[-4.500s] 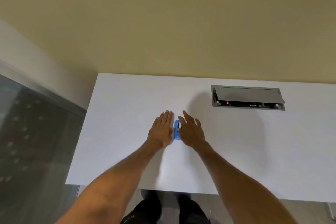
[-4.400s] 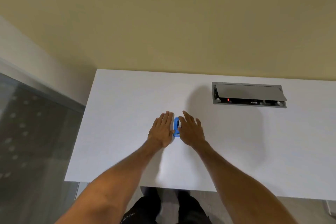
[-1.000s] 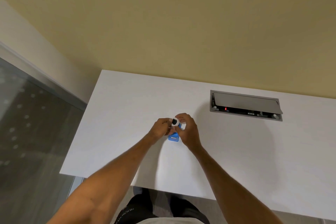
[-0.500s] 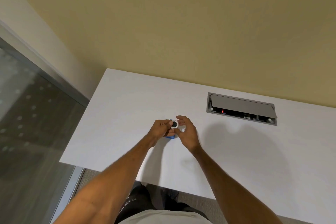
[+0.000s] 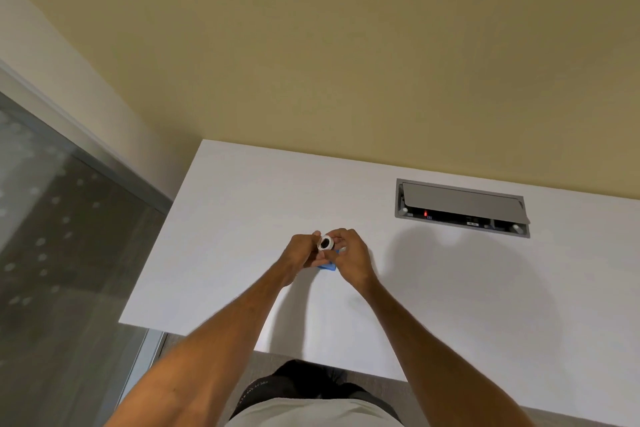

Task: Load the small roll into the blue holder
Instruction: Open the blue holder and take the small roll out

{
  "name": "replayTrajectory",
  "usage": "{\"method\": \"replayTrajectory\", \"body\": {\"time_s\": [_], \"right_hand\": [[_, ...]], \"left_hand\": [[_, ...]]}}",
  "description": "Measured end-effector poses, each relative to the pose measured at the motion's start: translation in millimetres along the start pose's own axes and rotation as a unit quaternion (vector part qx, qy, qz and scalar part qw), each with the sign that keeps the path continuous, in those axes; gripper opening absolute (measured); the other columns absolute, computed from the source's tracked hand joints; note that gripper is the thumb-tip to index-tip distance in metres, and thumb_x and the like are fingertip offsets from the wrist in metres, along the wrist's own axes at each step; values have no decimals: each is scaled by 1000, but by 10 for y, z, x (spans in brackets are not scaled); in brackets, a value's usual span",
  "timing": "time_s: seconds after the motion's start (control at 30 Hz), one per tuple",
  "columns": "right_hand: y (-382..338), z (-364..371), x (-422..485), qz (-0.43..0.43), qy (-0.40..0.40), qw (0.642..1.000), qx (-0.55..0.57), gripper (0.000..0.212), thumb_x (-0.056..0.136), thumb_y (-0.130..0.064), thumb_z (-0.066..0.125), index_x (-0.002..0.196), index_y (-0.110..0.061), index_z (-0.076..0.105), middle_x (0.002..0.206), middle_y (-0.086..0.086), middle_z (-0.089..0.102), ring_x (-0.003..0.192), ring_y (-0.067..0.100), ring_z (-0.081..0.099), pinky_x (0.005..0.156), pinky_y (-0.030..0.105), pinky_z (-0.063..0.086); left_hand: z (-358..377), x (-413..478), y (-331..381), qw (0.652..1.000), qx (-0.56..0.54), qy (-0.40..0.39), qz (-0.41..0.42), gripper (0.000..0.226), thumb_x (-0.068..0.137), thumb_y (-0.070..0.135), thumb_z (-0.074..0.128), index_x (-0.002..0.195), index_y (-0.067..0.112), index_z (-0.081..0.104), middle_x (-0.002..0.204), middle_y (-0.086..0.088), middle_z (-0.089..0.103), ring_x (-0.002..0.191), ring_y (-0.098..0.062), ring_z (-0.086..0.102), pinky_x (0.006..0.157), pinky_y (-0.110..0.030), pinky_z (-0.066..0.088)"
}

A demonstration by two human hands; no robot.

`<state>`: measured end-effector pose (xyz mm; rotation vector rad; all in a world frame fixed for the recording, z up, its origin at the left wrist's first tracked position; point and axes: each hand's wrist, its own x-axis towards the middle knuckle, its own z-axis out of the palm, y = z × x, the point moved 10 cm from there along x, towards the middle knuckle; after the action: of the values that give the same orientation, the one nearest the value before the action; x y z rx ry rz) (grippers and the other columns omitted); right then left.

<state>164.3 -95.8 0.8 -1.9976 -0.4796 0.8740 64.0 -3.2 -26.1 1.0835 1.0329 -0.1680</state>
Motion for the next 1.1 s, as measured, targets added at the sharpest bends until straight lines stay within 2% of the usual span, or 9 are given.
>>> {"method": "replayTrajectory", "body": {"time_s": [0.07, 0.13, 0.27, 0.33, 0.43, 0.53, 0.8, 1.0, 1.1], "right_hand": [[-19, 9, 20, -12, 4, 1000, -26, 32, 85, -9, 82, 114, -14, 69, 115, 8, 65, 96, 18, 67, 72, 4, 49], [-42, 27, 40, -25, 4, 999, -45, 29, 86, -4, 78, 113, -11, 71, 115, 12, 64, 92, 16, 64, 70, -1, 47], [-82, 71, 83, -49, 14, 997, -62, 33, 85, 5, 77, 116, -2, 69, 117, 19, 64, 98, 24, 66, 75, -3, 46], [-85, 100, 119, -54, 25, 996, -63, 31, 88, 8, 73, 118, 3, 68, 118, 22, 66, 106, 33, 67, 86, 8, 51], [-61, 136, 167, -35, 39, 996, -75, 20, 90, 4, 70, 110, 4, 72, 109, 19, 73, 104, 35, 69, 95, 40, 55], [-19, 183, 216, -15, 34, 997, -73, 11, 90, 2, 68, 99, 5, 73, 100, 19, 76, 97, 37, 71, 91, 49, 55], [17, 282, 271, 19, 12, 1000, 17, 26, 87, 3, 63, 106, -10, 75, 102, 7, 79, 98, 25, 75, 93, 45, 60], [195, 293, 396, 63, 8, 995, 80, 28, 89, 7, 63, 108, -9, 76, 103, 12, 78, 96, 31, 76, 90, 43, 64], [317, 251, 437, 83, 26, 993, 85, 28, 87, 8, 66, 105, -10, 77, 98, 11, 78, 85, 22, 74, 79, 29, 62]], "left_hand": [[10, 34, 37, 1000, 19, -16, 1, 30, 102, 24, 57, 111, 0, 73, 113, -24, 78, 107, -38, 74, 115, -50, 54], [-9, 66, 69, 996, 82, -14, 23, 32, 96, 24, 70, 113, -3, 70, 111, -28, 76, 98, -32, 73, 114, -51, 54], [-111, 131, 88, 993, 101, 7, 52, 40, 95, 25, 77, 125, 1, 65, 123, -25, 73, 112, -34, 75, 111, -50, 57], [-169, 158, 107, 994, 81, 4, 66, 45, 94, 27, 79, 127, 2, 62, 124, -23, 74, 117, -33, 75, 110, -49, 58], [-259, 182, 107, 995, 53, 6, 78, 49, 95, 23, 78, 129, -3, 55, 127, -26, 71, 122, -38, 72, 111, -51, 56], [-303, 197, 90, 996, 55, -3, 75, 48, 96, 24, 76, 129, -4, 55, 128, -27, 71, 123, -38, 71, 112, -51, 56], [-362, 261, 77, 997, 45, -12, 68, 48, 98, 23, 74, 130, -6, 53, 128, -28, 70, 123, -38, 72, 110, -49, 57], [-399, 383, 92, 996, 51, -1, 70, 37, 103, 27, 68, 127, 0, 59, 125, -27, 72, 111, -31, 75, 107, -42, 59], [-488, 435, 133, 984, 138, 67, 95, 35, 100, 33, 71, 121, 6, 64, 115, -10, 74, 108, -29, 72, 103, -40, 57]]}}
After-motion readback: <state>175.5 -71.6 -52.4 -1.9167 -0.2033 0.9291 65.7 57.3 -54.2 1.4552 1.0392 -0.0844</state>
